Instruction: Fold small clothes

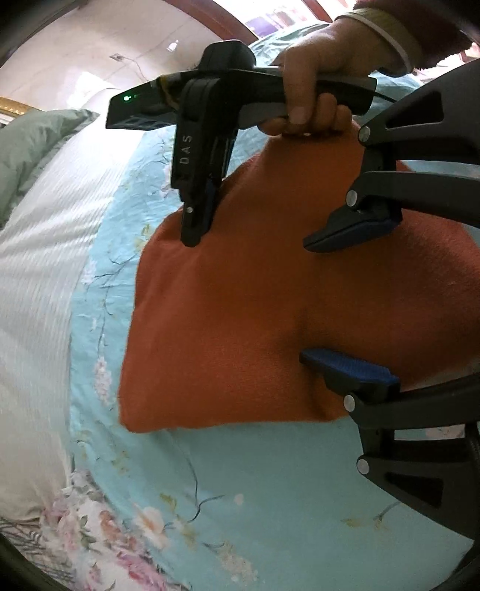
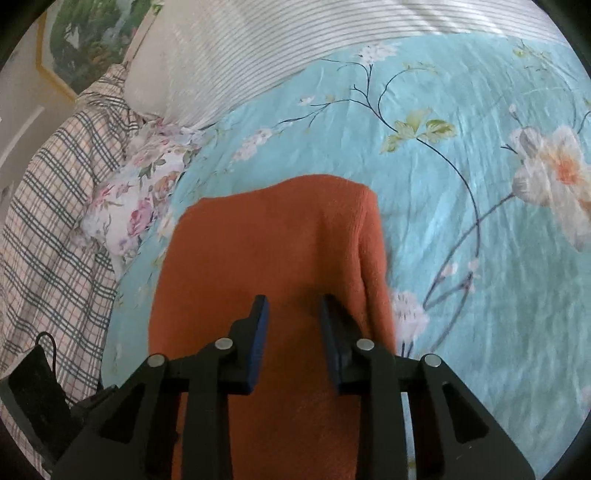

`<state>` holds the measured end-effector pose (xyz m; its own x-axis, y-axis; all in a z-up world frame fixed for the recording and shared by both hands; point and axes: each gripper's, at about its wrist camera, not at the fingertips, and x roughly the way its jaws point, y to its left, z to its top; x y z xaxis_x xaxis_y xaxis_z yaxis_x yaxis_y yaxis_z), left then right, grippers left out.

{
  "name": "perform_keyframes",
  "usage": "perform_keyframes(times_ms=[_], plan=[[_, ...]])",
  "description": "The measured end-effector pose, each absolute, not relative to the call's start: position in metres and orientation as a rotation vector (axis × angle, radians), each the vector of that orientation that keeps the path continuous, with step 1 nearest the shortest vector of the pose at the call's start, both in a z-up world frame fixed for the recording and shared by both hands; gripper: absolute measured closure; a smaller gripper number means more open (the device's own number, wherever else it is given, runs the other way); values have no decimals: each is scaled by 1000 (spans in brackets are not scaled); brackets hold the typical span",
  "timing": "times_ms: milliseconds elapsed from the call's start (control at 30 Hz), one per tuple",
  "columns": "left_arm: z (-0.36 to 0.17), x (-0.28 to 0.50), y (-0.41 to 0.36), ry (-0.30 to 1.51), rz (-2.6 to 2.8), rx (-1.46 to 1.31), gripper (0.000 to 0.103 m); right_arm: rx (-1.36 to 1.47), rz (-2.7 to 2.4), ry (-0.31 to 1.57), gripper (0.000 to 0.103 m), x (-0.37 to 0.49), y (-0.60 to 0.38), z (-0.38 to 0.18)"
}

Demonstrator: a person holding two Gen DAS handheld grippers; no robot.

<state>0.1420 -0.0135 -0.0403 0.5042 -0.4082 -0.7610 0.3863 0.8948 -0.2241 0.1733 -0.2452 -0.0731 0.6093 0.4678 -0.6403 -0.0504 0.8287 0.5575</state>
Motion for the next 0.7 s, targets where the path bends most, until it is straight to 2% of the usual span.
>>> perform_keyframes(times_ms=[200, 333, 533, 700], plan=[[-18, 95, 10, 864, -536, -66, 50, 462, 393, 863, 68, 103, -236, -51], [-18, 65, 14, 858, -571, -73, 50, 389, 420, 906, 68, 60, -225, -64], [-51, 54, -7, 893, -483, 74, 51, 258, 314, 929, 71, 48, -230, -88], [-56, 45, -25, 866, -410, 180, 46, 260, 309, 926, 71, 48, -233, -87]])
